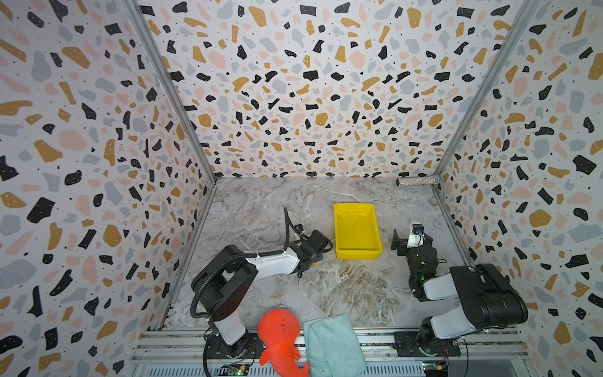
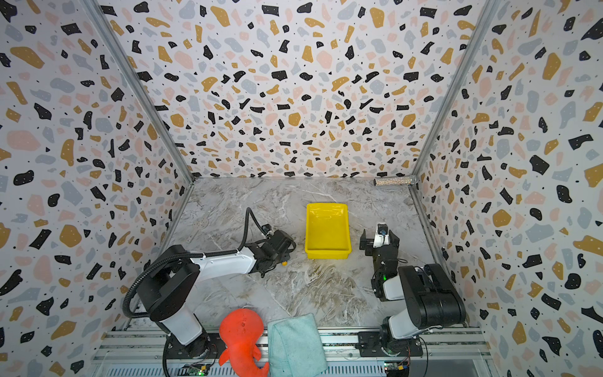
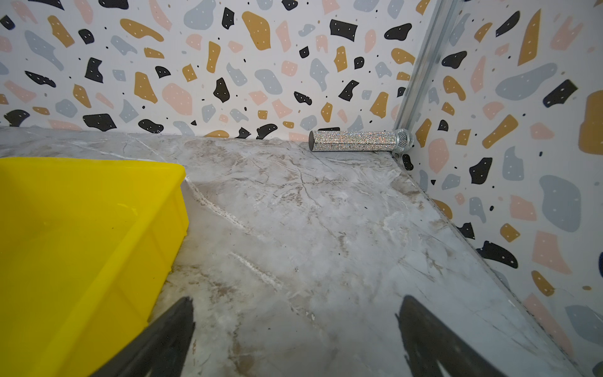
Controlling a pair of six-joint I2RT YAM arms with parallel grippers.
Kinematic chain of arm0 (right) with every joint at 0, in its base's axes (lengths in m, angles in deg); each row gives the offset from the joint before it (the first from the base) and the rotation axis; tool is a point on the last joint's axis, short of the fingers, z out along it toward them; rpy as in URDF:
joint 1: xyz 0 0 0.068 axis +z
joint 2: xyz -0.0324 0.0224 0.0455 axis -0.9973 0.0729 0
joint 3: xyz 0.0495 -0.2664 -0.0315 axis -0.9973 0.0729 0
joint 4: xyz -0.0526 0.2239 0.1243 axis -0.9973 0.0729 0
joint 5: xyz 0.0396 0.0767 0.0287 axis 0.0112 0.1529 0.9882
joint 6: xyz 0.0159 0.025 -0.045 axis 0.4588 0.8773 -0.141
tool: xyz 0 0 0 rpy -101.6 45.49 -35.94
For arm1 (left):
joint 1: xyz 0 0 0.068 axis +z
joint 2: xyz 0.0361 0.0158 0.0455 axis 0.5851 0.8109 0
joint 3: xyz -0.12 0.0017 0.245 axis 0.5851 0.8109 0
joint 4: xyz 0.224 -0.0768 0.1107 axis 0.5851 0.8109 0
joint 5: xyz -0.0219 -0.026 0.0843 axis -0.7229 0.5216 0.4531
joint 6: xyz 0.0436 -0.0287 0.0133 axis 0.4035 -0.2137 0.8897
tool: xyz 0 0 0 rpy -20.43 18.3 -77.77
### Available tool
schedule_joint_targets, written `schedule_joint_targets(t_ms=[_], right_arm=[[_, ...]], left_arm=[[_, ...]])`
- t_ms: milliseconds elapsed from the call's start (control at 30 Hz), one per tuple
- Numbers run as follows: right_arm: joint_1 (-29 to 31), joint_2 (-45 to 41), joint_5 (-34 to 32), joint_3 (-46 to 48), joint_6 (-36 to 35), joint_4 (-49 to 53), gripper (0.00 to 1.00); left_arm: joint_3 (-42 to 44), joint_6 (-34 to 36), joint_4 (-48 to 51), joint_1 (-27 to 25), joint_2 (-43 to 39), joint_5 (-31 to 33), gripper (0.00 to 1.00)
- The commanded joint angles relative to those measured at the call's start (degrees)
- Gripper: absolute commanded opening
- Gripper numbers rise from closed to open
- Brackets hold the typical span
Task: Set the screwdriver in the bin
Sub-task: 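Lower the left gripper and close it on the screwdriver handle, then lift the screwdriver and carry it with the left gripper over the yellow bin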
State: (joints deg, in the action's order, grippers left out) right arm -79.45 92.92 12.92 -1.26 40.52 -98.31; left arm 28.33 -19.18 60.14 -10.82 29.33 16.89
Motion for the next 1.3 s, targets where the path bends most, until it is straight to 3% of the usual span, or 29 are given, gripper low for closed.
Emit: schedule_joint_targets(t_ms=[0, 367, 667, 1267], right_arm=[[-0.19, -0.64, 0.07, -0.55, 0.09, 0.03, 0.99], [-0.06, -0.64, 0.07, -0.59, 0.04, 0.05, 0.99], [-0.1, -0.64, 0.07, -0.55, 0.02, 0.06, 0.99], [-0.04, -0.67, 0.07, -0.55, 0.07, 0.03, 0.99]], left_arm=[[0.87, 0.58, 1.42, -1.15, 1.17, 1.05, 0.51], [-0.76, 0.76, 1.73, -1.62, 7.28, 0.6, 0.38], [-0.62, -0.39, 3.94, -1.79, 4.95, 3.4, 0.21], [-5.3, 3.97, 11.55, -2.02, -5.31, 9.31, 0.16]])
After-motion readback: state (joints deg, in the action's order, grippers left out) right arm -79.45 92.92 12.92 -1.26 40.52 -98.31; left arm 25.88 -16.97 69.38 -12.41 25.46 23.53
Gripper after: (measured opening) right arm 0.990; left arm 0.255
